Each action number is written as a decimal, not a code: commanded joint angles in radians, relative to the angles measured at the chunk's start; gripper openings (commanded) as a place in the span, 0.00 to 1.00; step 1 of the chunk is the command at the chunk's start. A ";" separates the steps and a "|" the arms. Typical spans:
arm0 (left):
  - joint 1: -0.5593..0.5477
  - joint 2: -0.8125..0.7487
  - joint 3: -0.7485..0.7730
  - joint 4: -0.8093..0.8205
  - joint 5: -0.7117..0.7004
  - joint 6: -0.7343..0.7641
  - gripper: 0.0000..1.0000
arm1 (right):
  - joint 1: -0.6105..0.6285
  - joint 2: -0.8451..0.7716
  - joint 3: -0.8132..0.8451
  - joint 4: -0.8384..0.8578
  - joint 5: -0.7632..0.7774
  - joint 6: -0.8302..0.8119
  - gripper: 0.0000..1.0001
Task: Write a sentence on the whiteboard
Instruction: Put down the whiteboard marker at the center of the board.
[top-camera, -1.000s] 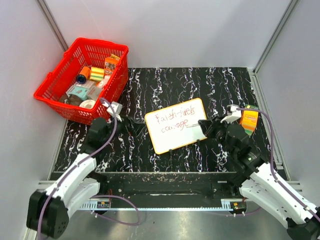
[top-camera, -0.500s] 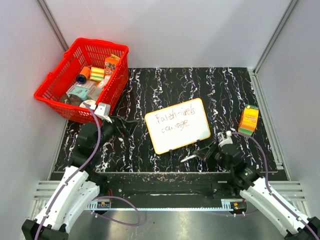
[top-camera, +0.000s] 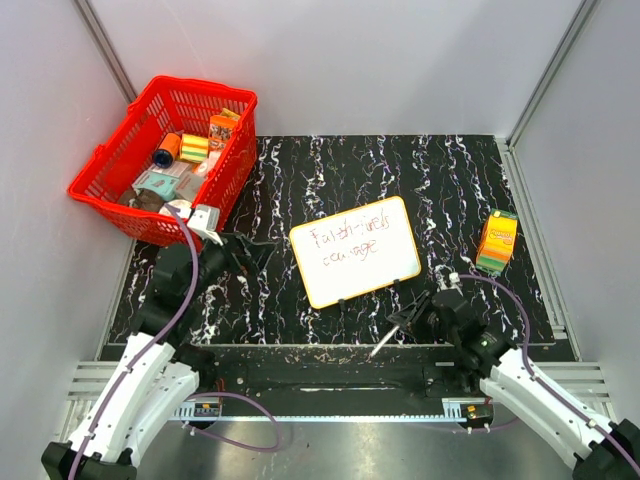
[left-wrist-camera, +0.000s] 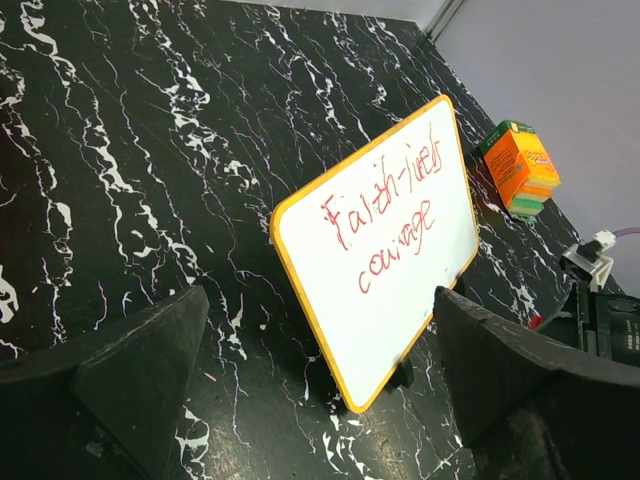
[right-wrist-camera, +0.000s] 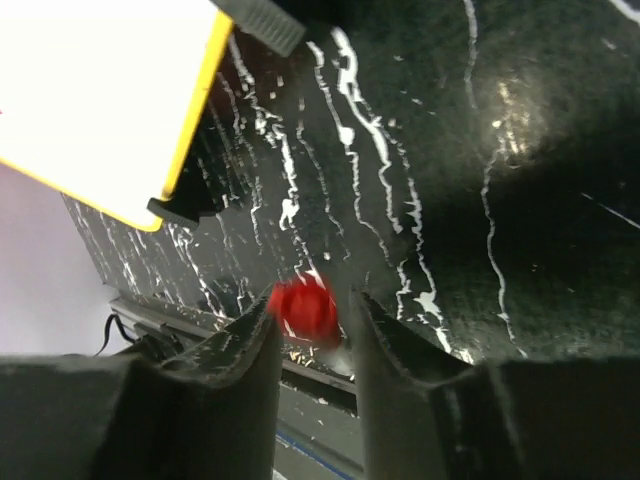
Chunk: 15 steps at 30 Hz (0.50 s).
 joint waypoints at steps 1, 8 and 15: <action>-0.003 0.022 0.049 0.029 0.034 -0.013 0.99 | -0.005 0.050 0.054 -0.011 0.044 0.007 0.54; -0.003 0.070 0.052 0.063 0.066 -0.036 0.99 | -0.005 0.056 0.109 -0.008 0.040 -0.027 1.00; -0.003 0.124 0.064 0.070 0.086 -0.042 0.99 | -0.003 0.058 0.166 -0.007 0.034 -0.090 1.00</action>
